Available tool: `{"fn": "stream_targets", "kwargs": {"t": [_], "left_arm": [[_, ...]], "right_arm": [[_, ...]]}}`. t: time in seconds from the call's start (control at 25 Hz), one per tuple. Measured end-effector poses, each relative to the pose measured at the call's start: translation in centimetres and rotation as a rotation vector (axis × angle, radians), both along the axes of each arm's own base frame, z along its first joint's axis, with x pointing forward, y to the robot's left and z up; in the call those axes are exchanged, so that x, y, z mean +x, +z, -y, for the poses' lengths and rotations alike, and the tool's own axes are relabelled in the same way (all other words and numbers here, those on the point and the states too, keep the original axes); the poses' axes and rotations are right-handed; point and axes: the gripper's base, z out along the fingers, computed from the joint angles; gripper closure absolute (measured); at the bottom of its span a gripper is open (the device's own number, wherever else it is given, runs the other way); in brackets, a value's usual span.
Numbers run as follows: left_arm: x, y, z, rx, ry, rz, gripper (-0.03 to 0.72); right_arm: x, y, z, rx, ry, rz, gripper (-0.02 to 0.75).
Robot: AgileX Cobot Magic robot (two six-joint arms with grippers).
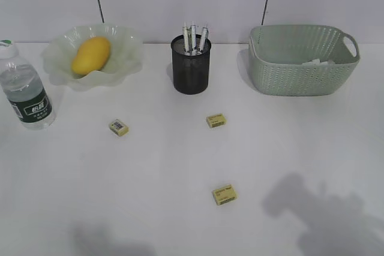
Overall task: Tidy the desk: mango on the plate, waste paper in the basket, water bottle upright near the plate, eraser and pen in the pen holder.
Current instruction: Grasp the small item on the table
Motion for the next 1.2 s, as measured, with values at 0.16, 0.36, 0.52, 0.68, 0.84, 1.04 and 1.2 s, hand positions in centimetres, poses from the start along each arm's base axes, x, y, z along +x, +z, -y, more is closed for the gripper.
{"fn": "stream_targets", "kwargs": {"t": [0.16,0.36,0.52,0.68,0.84,1.04,1.2], "left_arm": [[0.0,0.0,0.0,0.000,0.000,0.000,0.339],[0.0,0.0,0.0,0.000,0.000,0.000,0.354],[0.0,0.0,0.0,0.000,0.000,0.000,0.355],[0.0,0.0,0.0,0.000,0.000,0.000,0.356],[0.0,0.0,0.0,0.000,0.000,0.000,0.360],[0.0,0.0,0.0,0.000,0.000,0.000,0.365],[0.0,0.0,0.0,0.000,0.000,0.000,0.371]], "right_arm": [[-2.0,-0.8,1.7,0.036,0.000,0.052,0.186],[-4.2,-1.3,3.6,0.109,-0.001,0.142,0.185],[-5.4,-2.5,4.5,0.143,-0.006,0.172,0.185],[-6.0,-2.6,5.0,0.190,-0.032,0.188,0.185],[-6.1,-2.5,4.8,0.242,-0.096,0.160,0.185],[-5.8,-2.5,5.0,0.320,-0.264,0.133,0.185],[-5.6,-2.4,5.1,0.318,-0.291,0.149,0.185]]}}
